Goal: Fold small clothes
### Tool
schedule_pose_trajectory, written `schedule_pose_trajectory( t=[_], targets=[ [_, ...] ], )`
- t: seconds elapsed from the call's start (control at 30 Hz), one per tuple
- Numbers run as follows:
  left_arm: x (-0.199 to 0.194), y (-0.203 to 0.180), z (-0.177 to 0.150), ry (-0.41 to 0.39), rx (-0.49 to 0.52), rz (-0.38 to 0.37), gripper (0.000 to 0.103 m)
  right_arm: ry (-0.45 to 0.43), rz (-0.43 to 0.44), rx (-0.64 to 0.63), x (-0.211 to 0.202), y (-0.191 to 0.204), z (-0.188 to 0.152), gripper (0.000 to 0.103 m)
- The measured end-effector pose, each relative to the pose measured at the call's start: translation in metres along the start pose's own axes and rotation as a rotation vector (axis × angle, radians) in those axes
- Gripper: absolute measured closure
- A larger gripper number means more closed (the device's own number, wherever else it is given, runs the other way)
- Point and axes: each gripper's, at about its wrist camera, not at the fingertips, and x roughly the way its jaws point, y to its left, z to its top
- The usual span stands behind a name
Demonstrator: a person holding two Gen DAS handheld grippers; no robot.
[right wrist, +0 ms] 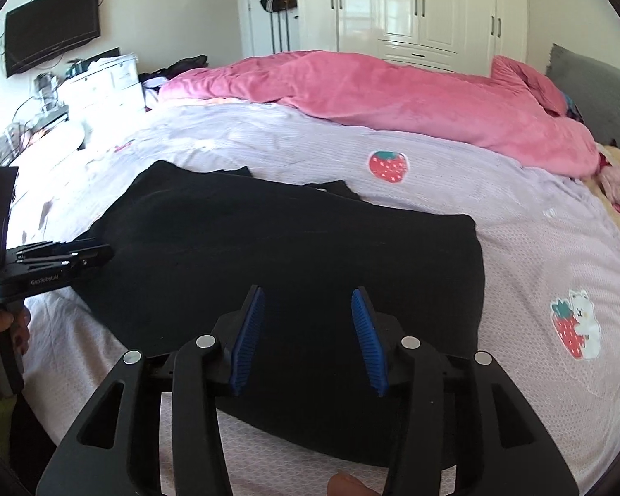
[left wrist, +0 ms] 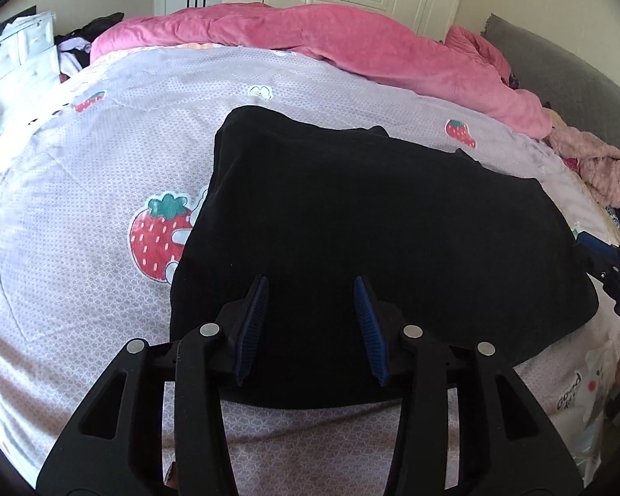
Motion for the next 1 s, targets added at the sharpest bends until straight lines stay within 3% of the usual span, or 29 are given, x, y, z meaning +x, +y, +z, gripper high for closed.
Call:
schedule_pose_trajectory(
  t=[0.13,0.23,0.33,0.57,0.63,0.77,1.0],
  targets=[
    [-0.003,0.001,-0.003,-0.009,-0.009,-0.012,0.068,0.069,-0.043,0.016,0.014,-0.009,-0.009,0.055],
    [-0.005,0.001,-0.003,-0.009,-0.016,-0.021,0.068,0.176,-0.101,0.066,0.029,-0.026,-0.025,0.055],
    [-0.006,0.001,-0.004,-0.009,-0.015,-0.020,0.068,0.174,-0.070,0.090,0.026,-0.035,-0.037,0.055],
    [-0.012,0.001,-0.006,-0.008,-0.019,-0.018,0.068,0.163,-0.096,0.049,0.019,-0.028,-0.046,0.055],
    [-0.016,0.000,-0.006,-0.011,-0.018,-0.016,0.068,0.161,-0.090,0.062,0.017,-0.028,-0.044,0.052],
    [-0.022,-0.002,-0.005,-0.015,-0.017,-0.019,0.061,0.163,-0.068,0.073,0.010,-0.024,-0.041,0.033],
    [-0.035,-0.005,-0.008,-0.024,-0.007,-0.014,0.055,0.142,-0.067,0.105,-0.008,-0.026,-0.039,0.029]
  ],
)
